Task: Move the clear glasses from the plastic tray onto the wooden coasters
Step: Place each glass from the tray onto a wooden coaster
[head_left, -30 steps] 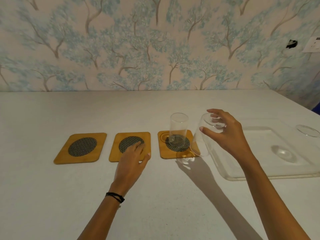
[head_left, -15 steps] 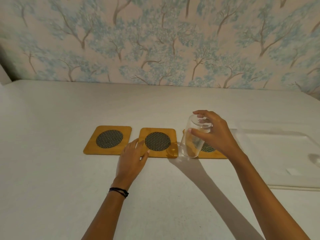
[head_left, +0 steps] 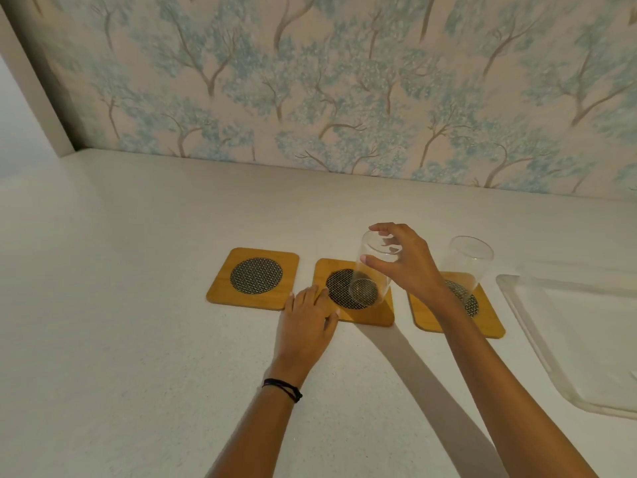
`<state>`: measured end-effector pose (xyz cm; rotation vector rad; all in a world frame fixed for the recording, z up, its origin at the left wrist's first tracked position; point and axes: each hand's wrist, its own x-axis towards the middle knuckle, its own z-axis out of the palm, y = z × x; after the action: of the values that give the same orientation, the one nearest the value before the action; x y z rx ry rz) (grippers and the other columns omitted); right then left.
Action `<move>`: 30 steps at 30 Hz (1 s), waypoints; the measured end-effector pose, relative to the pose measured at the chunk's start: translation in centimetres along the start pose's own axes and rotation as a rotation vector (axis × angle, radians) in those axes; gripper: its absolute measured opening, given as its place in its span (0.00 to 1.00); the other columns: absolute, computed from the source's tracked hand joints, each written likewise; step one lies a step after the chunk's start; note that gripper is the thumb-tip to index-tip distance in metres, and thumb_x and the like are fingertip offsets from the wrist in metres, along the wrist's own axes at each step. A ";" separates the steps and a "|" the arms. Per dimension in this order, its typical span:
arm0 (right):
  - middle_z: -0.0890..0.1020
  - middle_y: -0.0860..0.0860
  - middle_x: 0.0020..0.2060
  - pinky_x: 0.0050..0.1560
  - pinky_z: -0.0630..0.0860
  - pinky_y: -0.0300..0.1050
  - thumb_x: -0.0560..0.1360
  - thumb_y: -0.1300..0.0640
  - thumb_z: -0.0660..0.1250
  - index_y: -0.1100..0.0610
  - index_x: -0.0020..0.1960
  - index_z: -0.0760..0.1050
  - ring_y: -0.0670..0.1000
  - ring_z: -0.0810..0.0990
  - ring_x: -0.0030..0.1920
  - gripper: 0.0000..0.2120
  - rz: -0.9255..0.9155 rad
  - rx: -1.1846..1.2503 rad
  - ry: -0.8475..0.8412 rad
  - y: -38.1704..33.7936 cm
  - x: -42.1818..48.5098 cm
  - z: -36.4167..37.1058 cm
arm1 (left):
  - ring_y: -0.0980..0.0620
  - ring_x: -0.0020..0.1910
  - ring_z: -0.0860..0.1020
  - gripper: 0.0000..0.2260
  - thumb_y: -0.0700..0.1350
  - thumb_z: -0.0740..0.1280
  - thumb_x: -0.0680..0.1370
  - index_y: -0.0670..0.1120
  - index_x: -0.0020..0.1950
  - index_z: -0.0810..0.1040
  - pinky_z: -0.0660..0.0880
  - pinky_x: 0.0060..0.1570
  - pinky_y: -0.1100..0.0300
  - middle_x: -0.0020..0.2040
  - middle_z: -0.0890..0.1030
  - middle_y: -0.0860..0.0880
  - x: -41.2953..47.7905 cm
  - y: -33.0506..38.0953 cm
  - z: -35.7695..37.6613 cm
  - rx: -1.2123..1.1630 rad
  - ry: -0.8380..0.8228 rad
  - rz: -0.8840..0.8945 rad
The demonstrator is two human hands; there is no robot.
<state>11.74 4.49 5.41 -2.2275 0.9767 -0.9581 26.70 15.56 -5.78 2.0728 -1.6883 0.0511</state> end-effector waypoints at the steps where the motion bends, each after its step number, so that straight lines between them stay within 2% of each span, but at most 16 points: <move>1: 0.76 0.54 0.57 0.52 0.74 0.42 0.65 0.53 0.76 0.53 0.60 0.75 0.50 0.75 0.53 0.25 0.001 -0.006 -0.006 0.1 0.0 0.1 | 0.47 0.70 0.66 0.21 0.52 0.56 0.80 0.44 0.70 0.65 0.61 0.70 0.47 0.71 0.69 0.45 -0.1 0.3 0.2 0.003 -0.003 0.004; 6: 0.75 0.54 0.58 0.52 0.72 0.41 0.66 0.54 0.76 0.54 0.61 0.74 0.52 0.75 0.55 0.25 0.002 0.013 -0.035 0.2 1.1 1.9 | 0.47 0.68 0.67 0.21 0.52 0.56 0.80 0.44 0.70 0.66 0.62 0.69 0.48 0.70 0.70 0.44 -0.1 0.0 0.1 0.029 0.006 0.000; 11: 0.75 0.55 0.59 0.54 0.73 0.42 0.66 0.53 0.76 0.54 0.62 0.74 0.50 0.74 0.55 0.25 -0.017 0.009 -0.056 -0.5 2.0 3.2 | 0.47 0.69 0.67 0.21 0.52 0.55 0.80 0.44 0.70 0.66 0.62 0.70 0.48 0.70 0.70 0.44 0.0 -0.8 0.0 0.052 -0.001 -0.022; 15: 0.73 0.54 0.61 0.56 0.72 0.43 0.68 0.54 0.74 0.53 0.62 0.73 0.52 0.74 0.59 0.25 -0.026 0.004 -0.077 -0.6 1.9 3.4 | 0.47 0.69 0.66 0.21 0.53 0.55 0.80 0.45 0.70 0.66 0.61 0.70 0.48 0.71 0.69 0.45 0.0 -0.8 0.0 0.051 -0.003 -0.022; 18: 0.72 0.53 0.62 0.55 0.66 0.33 0.69 0.54 0.73 0.53 0.63 0.73 0.48 0.72 0.59 0.23 -0.049 -0.036 -0.077 -0.4 1.6 3.1 | 0.48 0.68 0.68 0.19 0.52 0.56 0.80 0.45 0.67 0.69 0.64 0.69 0.50 0.69 0.71 0.45 -0.1 -0.7 -0.3 0.013 0.019 -0.016; 20: 0.73 0.52 0.61 0.52 0.62 0.23 0.70 0.53 0.72 0.53 0.62 0.73 0.43 0.70 0.57 0.21 -0.081 -0.042 -0.034 -0.3 1.1 2.4 | 0.47 0.66 0.70 0.16 0.51 0.58 0.80 0.46 0.64 0.73 0.69 0.65 0.51 0.67 0.73 0.44 -0.1 -0.4 -0.8 -0.039 0.081 -0.005; 22: 0.74 0.51 0.59 0.53 0.61 0.19 0.71 0.53 0.70 0.52 0.60 0.74 0.42 0.70 0.57 0.18 -0.110 -0.042 0.001 0.0 0.4 1.3 | 0.46 0.64 0.73 0.14 0.49 0.60 0.79 0.46 0.62 0.75 0.73 0.61 0.51 0.66 0.75 0.44 -0.2 0.2 -1.4 -0.084 0.170 0.009; 24: 0.75 0.51 0.58 0.54 0.62 0.21 0.73 0.54 0.69 0.53 0.60 0.74 0.43 0.72 0.57 0.16 -0.144 -0.050 0.026 0.2 -0.5 0.1 | 0.47 0.62 0.74 0.14 0.49 0.59 0.79 0.47 0.61 0.76 0.76 0.58 0.52 0.65 0.75 0.45 -0.5 1.0 -2.0 -0.109 0.228 0.039; 26: 0.76 0.50 0.56 0.54 0.68 0.29 0.75 0.55 0.66 0.53 0.59 0.75 0.45 0.75 0.56 0.13 -0.176 -0.068 0.065 0.5 -1.7 -1.3 | 0.49 0.62 0.74 0.16 0.52 0.56 0.80 0.48 0.62 0.75 0.76 0.57 0.54 0.66 0.74 0.47 -0.7 2.2 -2.3 -0.133 0.231 0.079; 28: 0.78 0.50 0.55 0.51 0.73 0.36 0.76 0.56 0.64 0.54 0.58 0.76 0.46 0.77 0.54 0.11 -0.206 -0.095 0.113 0.6 -2.9 -2.5 | 0.50 0.62 0.73 0.17 0.53 0.55 0.80 0.48 0.63 0.75 0.75 0.58 0.55 0.67 0.73 0.47 -0.9 3.6 -2.2 -0.177 0.215 0.109; 30: 0.80 0.50 0.52 0.48 0.74 0.37 0.76 0.58 0.63 0.55 0.56 0.77 0.46 0.78 0.51 0.10 -0.236 -0.117 0.156 0.7 -4.0 -3.8 | 0.49 0.63 0.73 0.16 0.53 0.56 0.80 0.48 0.63 0.75 0.75 0.59 0.55 0.66 0.74 0.46 -1.2 5.1 -1.8 -0.217 0.201 0.140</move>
<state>6.55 6.51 5.66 -2.4356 0.8681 -1.2231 22.11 16.69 -2.89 1.7300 -1.6349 0.1117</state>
